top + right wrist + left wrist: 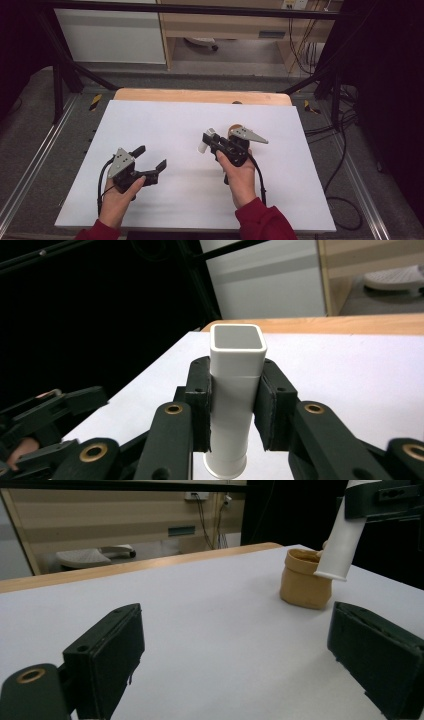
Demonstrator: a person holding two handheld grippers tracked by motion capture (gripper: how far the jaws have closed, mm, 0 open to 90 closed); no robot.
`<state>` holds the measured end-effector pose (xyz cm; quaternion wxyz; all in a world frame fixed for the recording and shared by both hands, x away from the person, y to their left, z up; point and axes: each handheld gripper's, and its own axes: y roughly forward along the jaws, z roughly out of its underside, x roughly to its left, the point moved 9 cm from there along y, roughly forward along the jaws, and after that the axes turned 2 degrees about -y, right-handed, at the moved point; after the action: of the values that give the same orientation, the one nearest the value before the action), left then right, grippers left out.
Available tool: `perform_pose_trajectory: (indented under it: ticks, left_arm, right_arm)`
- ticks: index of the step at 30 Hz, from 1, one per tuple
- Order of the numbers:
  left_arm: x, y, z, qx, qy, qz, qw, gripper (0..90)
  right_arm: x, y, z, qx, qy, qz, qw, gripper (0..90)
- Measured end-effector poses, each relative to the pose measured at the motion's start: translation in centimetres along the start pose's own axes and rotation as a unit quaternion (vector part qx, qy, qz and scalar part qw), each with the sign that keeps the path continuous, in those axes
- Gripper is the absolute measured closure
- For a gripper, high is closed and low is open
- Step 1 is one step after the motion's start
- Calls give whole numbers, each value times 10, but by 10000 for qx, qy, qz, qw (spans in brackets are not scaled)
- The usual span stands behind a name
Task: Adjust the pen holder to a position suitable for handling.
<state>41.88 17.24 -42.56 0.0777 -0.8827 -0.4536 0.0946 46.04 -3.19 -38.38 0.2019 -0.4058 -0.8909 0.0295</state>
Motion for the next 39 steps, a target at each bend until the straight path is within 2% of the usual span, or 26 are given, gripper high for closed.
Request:
perform_pose_trajectory:
  ticks: [4,8,13,21,23,26,28,30,32,39]
  left_arm:
    - [4,-5,1,20,43,-19,10000,76]
    - [8,-7,3,73,-12,-93,9999,72]
    - [11,-5,6,129,-21,-144,9998,26]
    - [18,-3,9,195,-76,-304,9993,29]
    - [20,-5,7,134,-79,-373,9992,30]
    - [23,-8,4,35,-170,-397,9991,28]
    - [25,-8,5,59,-230,-413,9989,29]
    - [26,-8,5,66,-260,-390,9989,29]
    - [30,-10,2,14,-253,-458,9986,30]
    - [39,-13,3,-8,-476,-530,9975,36]
  right_arm:
    - [-5,-4,-10,-68,-146,75,9998,709]
    - [-10,-7,-20,-110,-334,182,9992,709]
    - [-19,-11,-33,-141,-642,396,9970,709]
    - [-36,-18,-53,-232,-871,646,9938,709]
    - [-40,-20,-59,-255,-892,713,9931,709]
    - [-49,-25,-67,-264,-945,858,9915,709]
    - [-53,-28,-72,-298,-952,912,9908,709]
    - [-56,-29,-75,-307,-992,943,9901,709]
    - [-59,-31,-78,-318,-1050,994,9890,709]
    - [-71,-35,-84,-377,-1165,1229,9848,709]
